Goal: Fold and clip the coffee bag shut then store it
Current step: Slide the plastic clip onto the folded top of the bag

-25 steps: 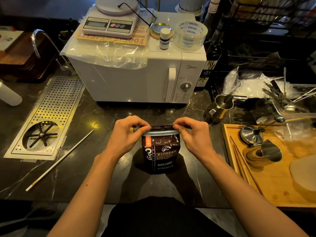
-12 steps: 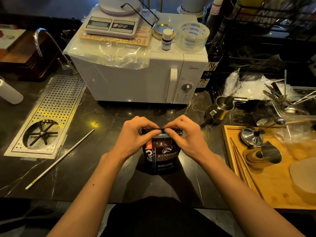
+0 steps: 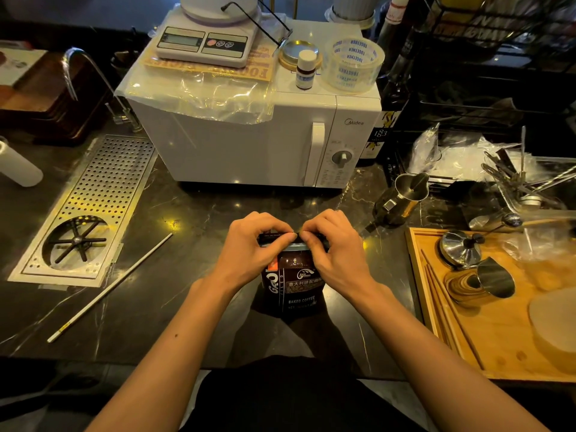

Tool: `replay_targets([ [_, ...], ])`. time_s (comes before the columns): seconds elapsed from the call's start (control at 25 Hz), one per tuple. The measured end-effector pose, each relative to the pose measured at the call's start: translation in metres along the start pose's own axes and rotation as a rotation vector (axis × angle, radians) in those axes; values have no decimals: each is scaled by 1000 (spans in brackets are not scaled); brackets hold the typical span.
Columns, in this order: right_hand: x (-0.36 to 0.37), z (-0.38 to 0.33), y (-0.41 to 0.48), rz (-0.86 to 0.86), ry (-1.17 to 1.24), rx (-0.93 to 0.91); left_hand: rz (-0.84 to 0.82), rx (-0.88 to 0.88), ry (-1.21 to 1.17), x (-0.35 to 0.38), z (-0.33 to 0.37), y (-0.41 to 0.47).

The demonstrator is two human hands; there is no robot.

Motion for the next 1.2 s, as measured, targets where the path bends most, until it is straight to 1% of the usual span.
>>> replay_targets([
  [0.2,1,0,-2,14,-32,0,-8,-3,21,-1,2,2],
  [0.4,-10,13,-6,46,84,99,-15,-56,-53,-13,-7,1],
  [0.56,-13,15,-2,42,142,121,-13,-113,-77,-15,-8,-2],
  [0.72,-19,24,-8,34,296,216,50,-213,-128,-25,-21,-3],
  [0.8,-21,25,-11,71,286,270,46,-214,-125,-25,-21,-3],
  [0.92,-18,23,-13,106,258,294,47,-197,-123,-20,-19,-6],
  [1.04,-13,23,-20,95,355,345,11,-297,-174,-14,-35,-12],
  [1.12,-6,23,-27,24,448,390,-55,-419,-236,-5,-43,-18],
  [1.2,0,23,-32,-51,458,419,-95,-542,-312,5,-45,-22],
])
Point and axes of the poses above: each hand's wrist, its own y-axis towards the middle knuckle, its own x-axis out of the palm, z = x × y, the point moved 3 cm from there along y, towards the middle knuckle, and after that the axes turned 13 degrees about -x, right-handed, at the moved point
